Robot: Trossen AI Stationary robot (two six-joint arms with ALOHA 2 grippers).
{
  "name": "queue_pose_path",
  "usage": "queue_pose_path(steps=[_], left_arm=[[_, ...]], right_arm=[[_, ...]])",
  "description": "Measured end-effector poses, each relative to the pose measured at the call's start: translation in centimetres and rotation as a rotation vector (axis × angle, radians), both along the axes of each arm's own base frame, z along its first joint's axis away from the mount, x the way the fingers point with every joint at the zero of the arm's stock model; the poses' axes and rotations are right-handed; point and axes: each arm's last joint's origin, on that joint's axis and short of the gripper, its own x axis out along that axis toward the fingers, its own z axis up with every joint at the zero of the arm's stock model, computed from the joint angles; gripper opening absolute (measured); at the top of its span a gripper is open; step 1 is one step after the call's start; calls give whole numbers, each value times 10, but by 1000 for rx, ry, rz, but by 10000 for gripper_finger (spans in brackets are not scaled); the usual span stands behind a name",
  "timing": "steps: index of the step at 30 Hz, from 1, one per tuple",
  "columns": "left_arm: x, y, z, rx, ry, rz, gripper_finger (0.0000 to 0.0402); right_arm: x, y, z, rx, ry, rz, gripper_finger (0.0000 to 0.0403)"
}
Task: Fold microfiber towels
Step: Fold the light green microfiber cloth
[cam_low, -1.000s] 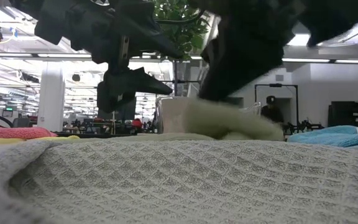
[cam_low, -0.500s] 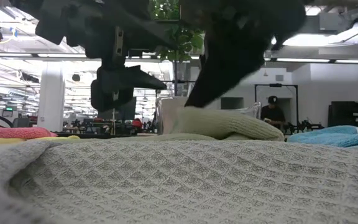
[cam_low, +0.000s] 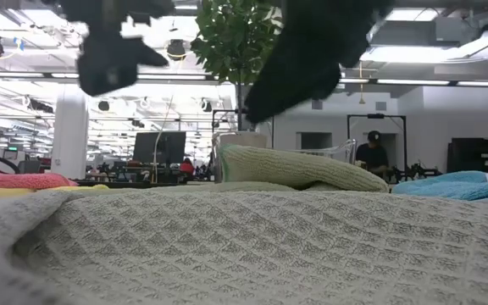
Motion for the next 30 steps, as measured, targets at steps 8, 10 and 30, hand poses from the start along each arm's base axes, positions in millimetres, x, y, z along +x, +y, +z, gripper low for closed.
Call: queue_pose_path(steps=[8, 10, 30], left_arm=[[-24, -30, -3, 70, 33, 131, 212], [-25, -36, -8, 79, 46, 154, 212], [-33, -67, -71, 410, 230, 8, 212]], right_arm=[[5, 21, -49, -15, 72, 21, 154], [5, 20, -54, -17, 84, 14, 149], [3, 7, 2, 56, -57, -23, 134]])
